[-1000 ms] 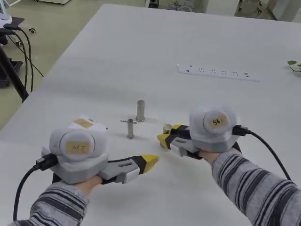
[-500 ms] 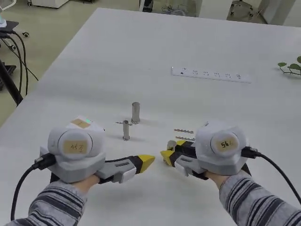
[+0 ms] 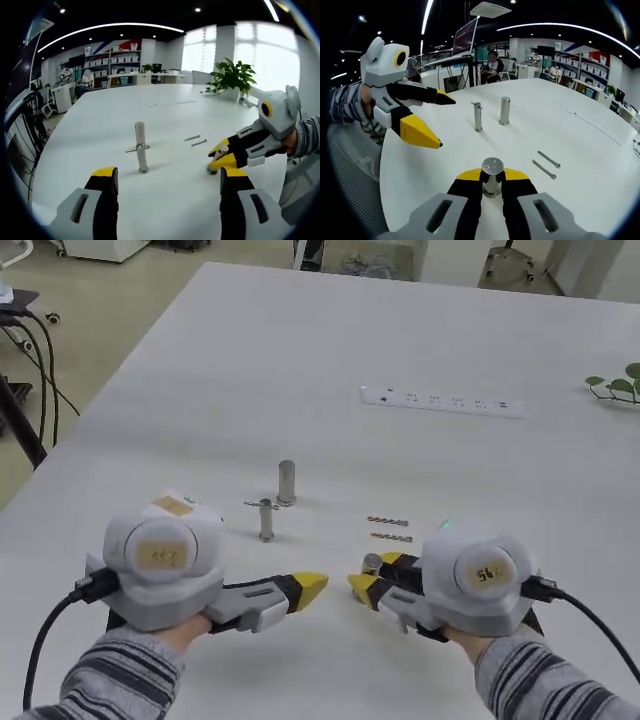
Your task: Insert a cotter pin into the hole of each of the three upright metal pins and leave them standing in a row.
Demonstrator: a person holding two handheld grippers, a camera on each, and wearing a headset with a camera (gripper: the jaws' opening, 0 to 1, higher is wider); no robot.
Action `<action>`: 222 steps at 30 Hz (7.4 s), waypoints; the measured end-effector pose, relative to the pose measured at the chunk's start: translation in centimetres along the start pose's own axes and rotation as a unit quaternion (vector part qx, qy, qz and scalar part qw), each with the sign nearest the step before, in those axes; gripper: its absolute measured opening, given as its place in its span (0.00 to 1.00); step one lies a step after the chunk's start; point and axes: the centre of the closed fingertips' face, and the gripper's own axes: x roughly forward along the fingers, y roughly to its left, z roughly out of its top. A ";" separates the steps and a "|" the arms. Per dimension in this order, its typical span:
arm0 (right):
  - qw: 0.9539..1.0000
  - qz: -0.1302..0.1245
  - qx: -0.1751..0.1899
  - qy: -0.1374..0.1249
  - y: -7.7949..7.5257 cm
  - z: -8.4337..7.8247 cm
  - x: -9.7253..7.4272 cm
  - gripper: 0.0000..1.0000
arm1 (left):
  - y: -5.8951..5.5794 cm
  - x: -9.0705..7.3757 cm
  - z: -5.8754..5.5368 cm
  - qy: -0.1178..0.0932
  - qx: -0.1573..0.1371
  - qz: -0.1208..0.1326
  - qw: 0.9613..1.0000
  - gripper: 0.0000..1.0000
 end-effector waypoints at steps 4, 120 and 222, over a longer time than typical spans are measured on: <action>1.000 0.004 0.018 0.001 0.2 -0.3 -0.2 0.14 | 0.1 0.0 0.1 -0.004 0.000 0.001 1.000 0.82; 0.976 0.082 -0.136 0.147 -5.0 -0.7 -3.7 0.00 | -6.6 0.1 0.6 0.011 0.008 -0.107 0.994 0.66; 0.933 0.135 -0.323 0.084 1.2 0.7 -6.9 0.00 | -9.9 0.0 1.2 -0.026 0.109 -0.155 0.982 0.34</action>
